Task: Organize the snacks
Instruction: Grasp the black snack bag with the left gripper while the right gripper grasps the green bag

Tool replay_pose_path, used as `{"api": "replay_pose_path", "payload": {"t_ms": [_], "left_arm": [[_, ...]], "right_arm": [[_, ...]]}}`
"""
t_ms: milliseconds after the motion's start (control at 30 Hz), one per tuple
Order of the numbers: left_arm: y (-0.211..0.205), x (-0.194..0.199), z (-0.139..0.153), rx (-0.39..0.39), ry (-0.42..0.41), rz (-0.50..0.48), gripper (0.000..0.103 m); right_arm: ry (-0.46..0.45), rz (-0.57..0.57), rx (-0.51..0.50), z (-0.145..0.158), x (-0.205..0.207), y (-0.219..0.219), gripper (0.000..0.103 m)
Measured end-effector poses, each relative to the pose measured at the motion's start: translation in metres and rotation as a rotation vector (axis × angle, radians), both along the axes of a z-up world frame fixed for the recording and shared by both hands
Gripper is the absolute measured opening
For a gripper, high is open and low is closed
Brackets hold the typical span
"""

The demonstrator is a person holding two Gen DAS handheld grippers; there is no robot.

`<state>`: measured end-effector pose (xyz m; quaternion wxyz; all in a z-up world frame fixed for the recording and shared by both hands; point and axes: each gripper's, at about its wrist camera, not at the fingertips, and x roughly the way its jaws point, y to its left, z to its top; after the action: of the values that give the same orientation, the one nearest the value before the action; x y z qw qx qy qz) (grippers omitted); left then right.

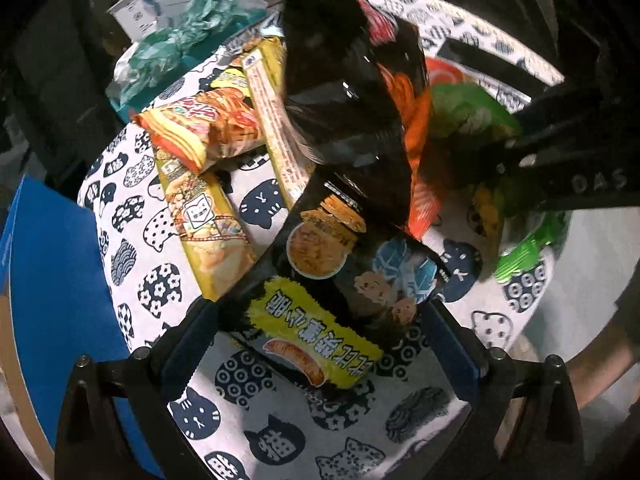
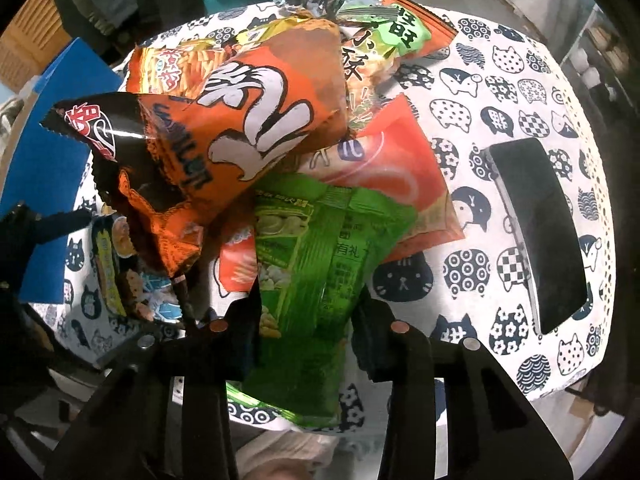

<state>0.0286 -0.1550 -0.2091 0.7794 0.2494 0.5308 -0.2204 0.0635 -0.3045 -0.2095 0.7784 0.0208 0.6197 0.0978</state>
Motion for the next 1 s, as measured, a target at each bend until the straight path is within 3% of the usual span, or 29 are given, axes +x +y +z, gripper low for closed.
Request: {"api": "replay_pose_path", "payload": {"t_ms": [267,400,500,600,800,833,1000], "left_arm": [[-0.004,0.003,-0.014,0.046,-0.029,-0.033,0.103],[0.0,0.002,-0.012,0.012,-0.045,-0.044,0.099],[-0.001,-0.003,-0.008,0.014,-0.065,-0.059,0.084],[0.002,-0.004,0.0,0.021,-0.076,-0.043,0.063],[0.018,-0.002,0.017,-0.05,-0.01,0.058,0.053],[0.02,-0.002,0.019,-0.058,-0.009,0.066,0.039],[0.03,-0.003,0.034,-0.107,-0.008,0.114,0.03]], "right_arm": [[0.038,-0.012,0.007,-0.015,-0.004,0.011,0.043],[0.034,-0.003,0.004,-0.019,-0.01,0.013,0.039],[0.012,0.001,-0.005,-0.013,-0.015,0.014,0.037],[-0.014,-0.004,-0.016,-0.002,-0.02,0.012,0.036],[-0.059,-0.038,-0.012,0.02,-0.025,0.003,0.034],[-0.068,-0.04,-0.011,0.023,-0.026,0.002,0.032],[-0.11,-0.054,-0.007,0.04,-0.031,-0.003,0.032]]}}
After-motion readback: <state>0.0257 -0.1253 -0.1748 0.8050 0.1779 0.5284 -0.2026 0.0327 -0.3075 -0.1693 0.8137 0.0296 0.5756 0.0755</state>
